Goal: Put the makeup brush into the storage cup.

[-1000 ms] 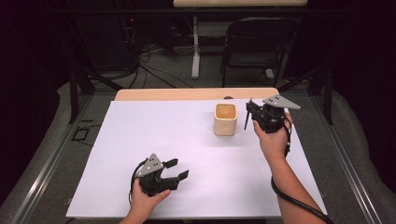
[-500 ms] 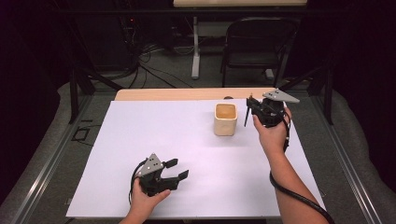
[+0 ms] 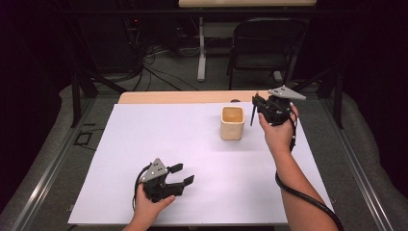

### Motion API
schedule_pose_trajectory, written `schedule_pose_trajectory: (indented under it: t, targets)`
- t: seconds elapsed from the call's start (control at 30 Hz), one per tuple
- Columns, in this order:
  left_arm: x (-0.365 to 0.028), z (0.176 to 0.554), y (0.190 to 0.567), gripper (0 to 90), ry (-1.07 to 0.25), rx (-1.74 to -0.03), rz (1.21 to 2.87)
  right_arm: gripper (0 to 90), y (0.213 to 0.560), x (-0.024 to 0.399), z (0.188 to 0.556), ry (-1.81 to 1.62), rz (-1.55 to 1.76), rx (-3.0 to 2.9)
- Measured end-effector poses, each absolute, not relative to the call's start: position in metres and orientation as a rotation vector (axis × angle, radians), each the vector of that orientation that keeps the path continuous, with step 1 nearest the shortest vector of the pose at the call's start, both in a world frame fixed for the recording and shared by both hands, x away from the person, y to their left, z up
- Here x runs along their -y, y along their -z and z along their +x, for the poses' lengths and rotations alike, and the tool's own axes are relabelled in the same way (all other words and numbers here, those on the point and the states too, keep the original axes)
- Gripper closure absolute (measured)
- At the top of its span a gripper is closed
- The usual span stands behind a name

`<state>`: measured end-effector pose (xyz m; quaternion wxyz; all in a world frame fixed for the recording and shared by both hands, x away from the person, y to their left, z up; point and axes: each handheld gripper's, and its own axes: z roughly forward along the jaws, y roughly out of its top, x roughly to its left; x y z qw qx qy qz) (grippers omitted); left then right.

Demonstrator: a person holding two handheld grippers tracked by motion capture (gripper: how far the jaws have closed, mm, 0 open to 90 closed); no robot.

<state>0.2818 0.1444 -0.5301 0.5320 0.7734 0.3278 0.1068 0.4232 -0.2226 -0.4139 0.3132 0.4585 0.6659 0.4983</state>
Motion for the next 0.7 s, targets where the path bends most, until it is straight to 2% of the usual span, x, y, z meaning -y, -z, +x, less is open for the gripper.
schedule_pose_trajectory:
  t: [0.7]
  targets:
    - [-0.144, 0.282, 0.529, 36.4, -0.252, -0.776, 1.849, 83.4, 0.391, 0.208, 0.424, -1.323, 1.148, -1.765]
